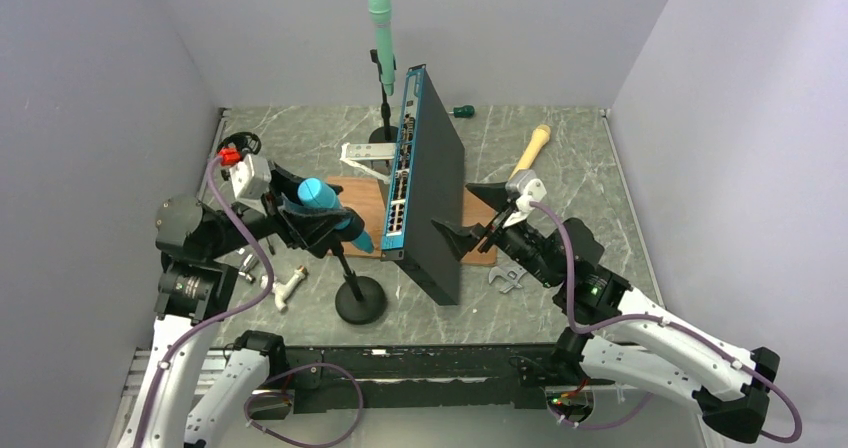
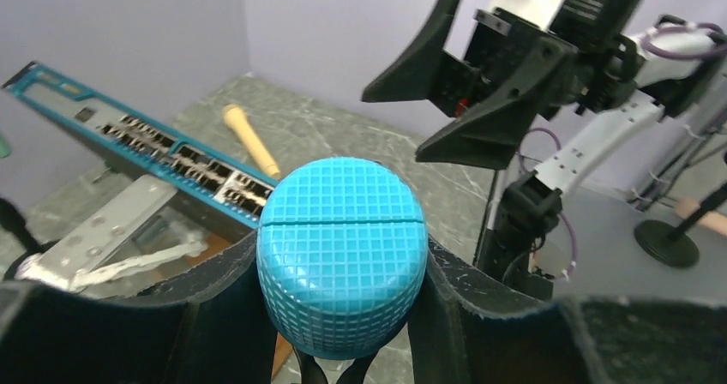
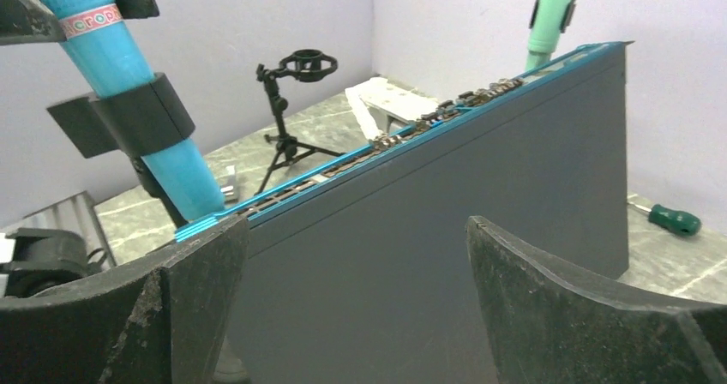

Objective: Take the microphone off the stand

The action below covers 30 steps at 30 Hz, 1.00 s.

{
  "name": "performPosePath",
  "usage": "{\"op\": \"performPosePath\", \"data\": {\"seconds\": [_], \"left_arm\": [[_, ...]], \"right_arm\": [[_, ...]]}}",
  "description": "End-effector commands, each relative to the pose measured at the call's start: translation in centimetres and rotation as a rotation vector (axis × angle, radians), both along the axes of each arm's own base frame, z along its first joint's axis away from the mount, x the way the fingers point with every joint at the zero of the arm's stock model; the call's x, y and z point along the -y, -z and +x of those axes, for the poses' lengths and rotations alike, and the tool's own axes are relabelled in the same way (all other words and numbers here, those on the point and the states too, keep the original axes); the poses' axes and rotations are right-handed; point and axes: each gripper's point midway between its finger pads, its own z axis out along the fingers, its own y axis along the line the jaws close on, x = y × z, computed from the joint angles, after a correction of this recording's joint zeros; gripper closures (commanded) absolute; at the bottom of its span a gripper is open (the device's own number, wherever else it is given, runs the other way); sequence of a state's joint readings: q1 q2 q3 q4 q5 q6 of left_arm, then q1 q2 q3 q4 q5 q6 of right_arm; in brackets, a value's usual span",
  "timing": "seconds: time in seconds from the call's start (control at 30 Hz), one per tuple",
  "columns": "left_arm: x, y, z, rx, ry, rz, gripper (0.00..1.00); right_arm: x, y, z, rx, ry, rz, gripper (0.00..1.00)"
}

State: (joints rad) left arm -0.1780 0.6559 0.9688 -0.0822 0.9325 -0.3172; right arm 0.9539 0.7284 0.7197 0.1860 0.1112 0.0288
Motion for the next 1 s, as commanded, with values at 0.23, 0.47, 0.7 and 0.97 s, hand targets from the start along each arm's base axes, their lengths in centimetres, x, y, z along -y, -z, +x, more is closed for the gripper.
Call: {"op": "performPosePath", "data": {"seconds": [0.23,0.47,0.7,0.97], "left_arm": [[2.0,-1.0,-3.8,0.266,0.227,-0.014,1.0],[1.5,0.5,-3.7,0.236,0.171,0.002,0.41],[0.6,1.7,-3.8,0.212,0.085,0.055,0.0],[-4.0,2.4,-2.9,0.162,-0.28,0.1,0.01]], "right_arm": [[-3.5,-2.9,-3.4,-0.076,-0.265,-0.022,0.0],[-6.5,-3.6,-4.1,-0.136,-0.385,-0.079,0.0],[-9.4,-4.2,-5.2,-0.104,-0.455,-0.13,0.0],[-13.0,-5.5,-5.4,-0.049,-0.416,-0.167,0.0]]}}
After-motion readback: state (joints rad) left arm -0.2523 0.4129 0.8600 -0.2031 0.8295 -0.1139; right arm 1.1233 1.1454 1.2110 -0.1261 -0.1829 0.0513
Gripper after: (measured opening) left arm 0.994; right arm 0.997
